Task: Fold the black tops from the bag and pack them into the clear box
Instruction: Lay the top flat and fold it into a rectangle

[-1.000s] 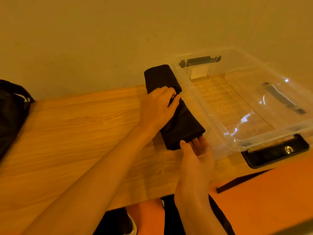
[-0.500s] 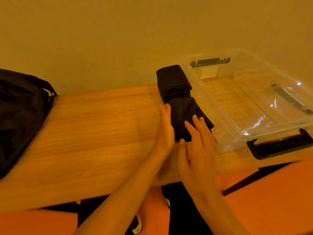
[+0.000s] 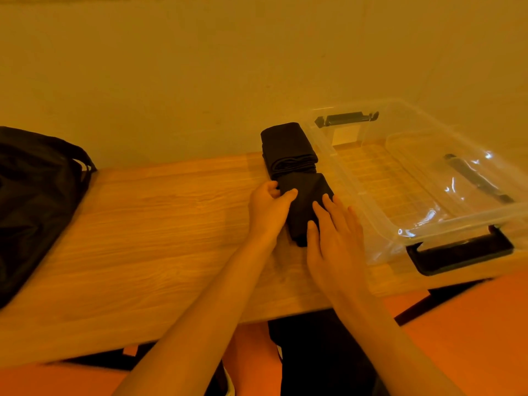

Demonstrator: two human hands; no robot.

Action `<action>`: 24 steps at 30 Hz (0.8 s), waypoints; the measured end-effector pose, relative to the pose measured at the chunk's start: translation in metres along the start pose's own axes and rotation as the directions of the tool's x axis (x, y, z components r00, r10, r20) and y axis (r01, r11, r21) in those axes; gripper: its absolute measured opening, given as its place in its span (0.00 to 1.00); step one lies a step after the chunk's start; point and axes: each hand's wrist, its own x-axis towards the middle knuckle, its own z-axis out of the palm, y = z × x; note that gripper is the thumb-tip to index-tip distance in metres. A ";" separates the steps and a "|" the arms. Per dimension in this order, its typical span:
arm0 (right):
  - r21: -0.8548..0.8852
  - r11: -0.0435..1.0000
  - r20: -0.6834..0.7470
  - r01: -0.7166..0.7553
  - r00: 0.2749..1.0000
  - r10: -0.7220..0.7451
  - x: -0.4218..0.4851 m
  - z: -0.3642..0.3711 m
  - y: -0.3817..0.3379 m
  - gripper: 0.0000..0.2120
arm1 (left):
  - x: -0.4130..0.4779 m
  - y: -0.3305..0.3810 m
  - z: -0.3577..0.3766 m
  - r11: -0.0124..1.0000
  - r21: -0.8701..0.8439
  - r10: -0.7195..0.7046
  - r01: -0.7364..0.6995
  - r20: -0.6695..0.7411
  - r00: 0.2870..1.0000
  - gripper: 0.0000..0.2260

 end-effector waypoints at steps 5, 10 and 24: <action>0.016 1.000 -0.004 0.005 1.000 -0.005 -0.002 0.004 0.005 0.20 | 0.011 0.010 0.002 0.977 0.187 0.086 -0.103 0.098 0.991 0.16; 0.032 0.999 -0.019 -0.008 1.000 0.008 -0.001 0.001 0.003 0.22 | 0.010 0.010 0.005 0.998 0.012 0.058 -0.060 0.136 0.989 0.21; -0.142 0.990 0.098 0.000 0.995 0.014 -0.006 0.005 0.004 0.31 | 0.020 -0.019 -0.005 0.673 0.611 0.427 -0.417 0.139 0.894 0.27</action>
